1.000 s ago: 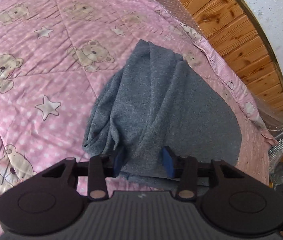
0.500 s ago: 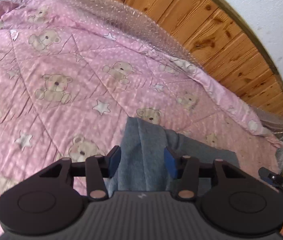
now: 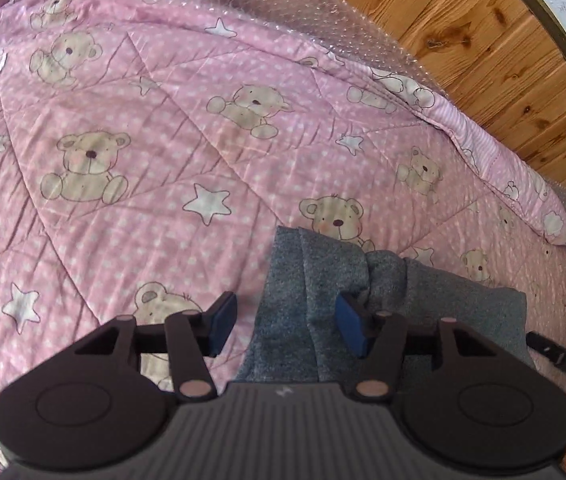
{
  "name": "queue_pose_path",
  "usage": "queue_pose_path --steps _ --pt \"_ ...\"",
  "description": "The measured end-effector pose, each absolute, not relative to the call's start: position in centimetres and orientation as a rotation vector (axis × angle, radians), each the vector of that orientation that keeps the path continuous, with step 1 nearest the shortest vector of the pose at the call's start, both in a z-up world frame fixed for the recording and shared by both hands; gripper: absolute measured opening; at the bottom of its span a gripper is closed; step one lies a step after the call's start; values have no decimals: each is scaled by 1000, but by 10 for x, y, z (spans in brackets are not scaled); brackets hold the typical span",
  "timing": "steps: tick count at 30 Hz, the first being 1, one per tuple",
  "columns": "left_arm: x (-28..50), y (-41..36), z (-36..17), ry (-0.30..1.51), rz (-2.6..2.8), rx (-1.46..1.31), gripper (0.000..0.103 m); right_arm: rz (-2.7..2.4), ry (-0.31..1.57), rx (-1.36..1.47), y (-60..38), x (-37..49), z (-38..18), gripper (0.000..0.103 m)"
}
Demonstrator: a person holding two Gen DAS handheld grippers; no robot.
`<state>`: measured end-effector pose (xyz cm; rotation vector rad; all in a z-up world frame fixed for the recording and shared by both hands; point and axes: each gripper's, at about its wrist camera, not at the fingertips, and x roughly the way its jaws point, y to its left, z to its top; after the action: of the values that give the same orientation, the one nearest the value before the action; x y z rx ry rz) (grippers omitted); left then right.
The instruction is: Fold clothes
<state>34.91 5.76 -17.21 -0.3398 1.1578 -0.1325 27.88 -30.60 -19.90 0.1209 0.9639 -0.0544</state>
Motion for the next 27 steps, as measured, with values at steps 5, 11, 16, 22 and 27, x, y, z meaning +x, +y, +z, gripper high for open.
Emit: queue_pose_path --steps 5,11,16,22,27 --pt "339 50 -157 1122 -146 -262 53 175 870 89 -247 228 -171 40" --pt "326 45 -148 1111 -141 -201 53 167 972 -16 -244 206 -223 39" --pt "297 36 -128 1071 -191 -179 53 205 887 26 -244 187 -185 44" --pt "251 21 -170 1156 -223 -148 60 194 975 -39 -245 191 -231 51" --pt "221 38 -165 1140 -169 -284 66 111 972 156 -276 172 -206 59"
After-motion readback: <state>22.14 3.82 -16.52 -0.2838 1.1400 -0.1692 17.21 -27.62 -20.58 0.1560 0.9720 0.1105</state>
